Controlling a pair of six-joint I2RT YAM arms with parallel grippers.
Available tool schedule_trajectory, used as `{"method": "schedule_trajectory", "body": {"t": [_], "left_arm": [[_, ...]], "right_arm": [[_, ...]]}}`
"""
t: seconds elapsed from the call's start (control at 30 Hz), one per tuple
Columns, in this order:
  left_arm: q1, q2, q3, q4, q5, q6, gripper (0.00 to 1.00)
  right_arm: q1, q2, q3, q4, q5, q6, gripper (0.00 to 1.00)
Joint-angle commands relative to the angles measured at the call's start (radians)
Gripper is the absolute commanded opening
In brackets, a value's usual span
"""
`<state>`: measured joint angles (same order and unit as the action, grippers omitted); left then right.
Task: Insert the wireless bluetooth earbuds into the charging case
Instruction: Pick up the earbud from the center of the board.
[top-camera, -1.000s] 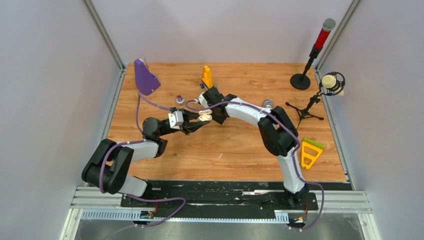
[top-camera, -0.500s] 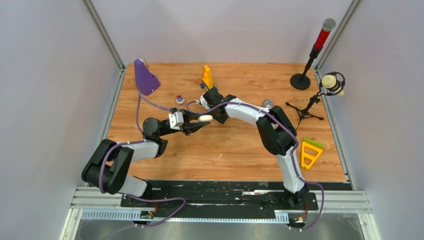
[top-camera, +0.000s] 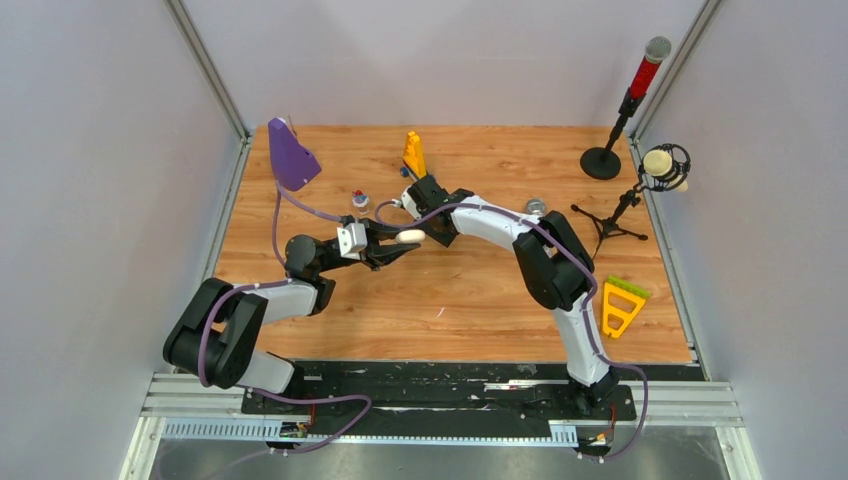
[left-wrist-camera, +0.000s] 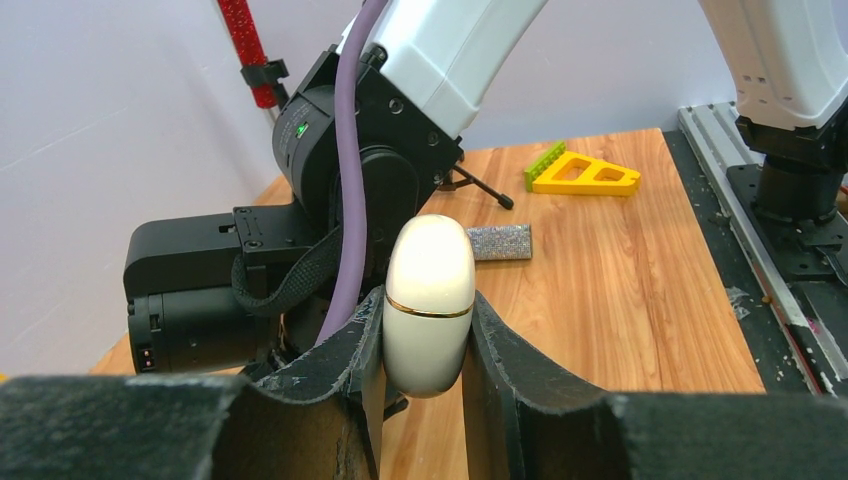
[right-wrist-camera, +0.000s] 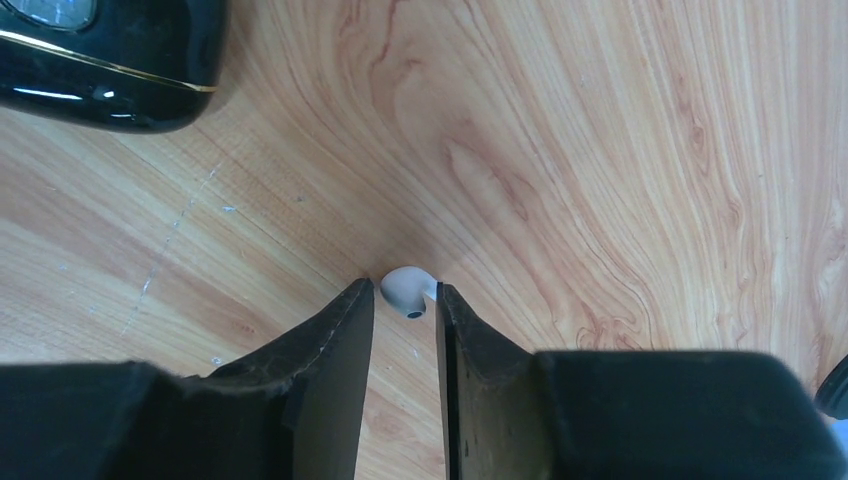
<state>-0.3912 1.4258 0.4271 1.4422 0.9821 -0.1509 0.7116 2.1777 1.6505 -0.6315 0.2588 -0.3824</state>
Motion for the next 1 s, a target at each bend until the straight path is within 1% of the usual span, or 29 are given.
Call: {"method": "schedule_trajectory", "body": {"t": [0.0,0.13,0.27,0.43,0.63,0.83,0.97], "left_arm": [[0.000,-0.027,0.007,0.074,-0.008,0.010,0.00],[0.000,-0.027,0.006,0.074,-0.011,0.010,0.00],[0.000,-0.027,0.006,0.074,-0.010,0.010,0.00],[0.000,-0.020,0.006,0.070,-0.002,0.009,0.00],[0.000,0.045,0.020,0.069,0.022,-0.017,0.00],[-0.007,0.142,0.042,0.069,0.018,-0.046,0.00],[-0.018,0.193,0.063,0.056,0.010,-0.071,0.00]], "right_arm": [[-0.009,0.014,-0.004,-0.022,-0.020,0.018,0.29],[-0.011,0.009,0.005,-0.022,-0.037,0.018,0.16],[-0.018,-0.010,0.015,-0.022,-0.043,0.017,0.12],[-0.063,-0.104,0.016,-0.022,-0.104,0.026,0.11],[-0.156,-0.314,-0.021,-0.032,-0.305,0.021,0.11],[-0.164,-0.548,-0.113,-0.027,-0.471,-0.029,0.12],[-0.159,-0.642,-0.148,-0.025,-0.551,-0.047,0.11]]}}
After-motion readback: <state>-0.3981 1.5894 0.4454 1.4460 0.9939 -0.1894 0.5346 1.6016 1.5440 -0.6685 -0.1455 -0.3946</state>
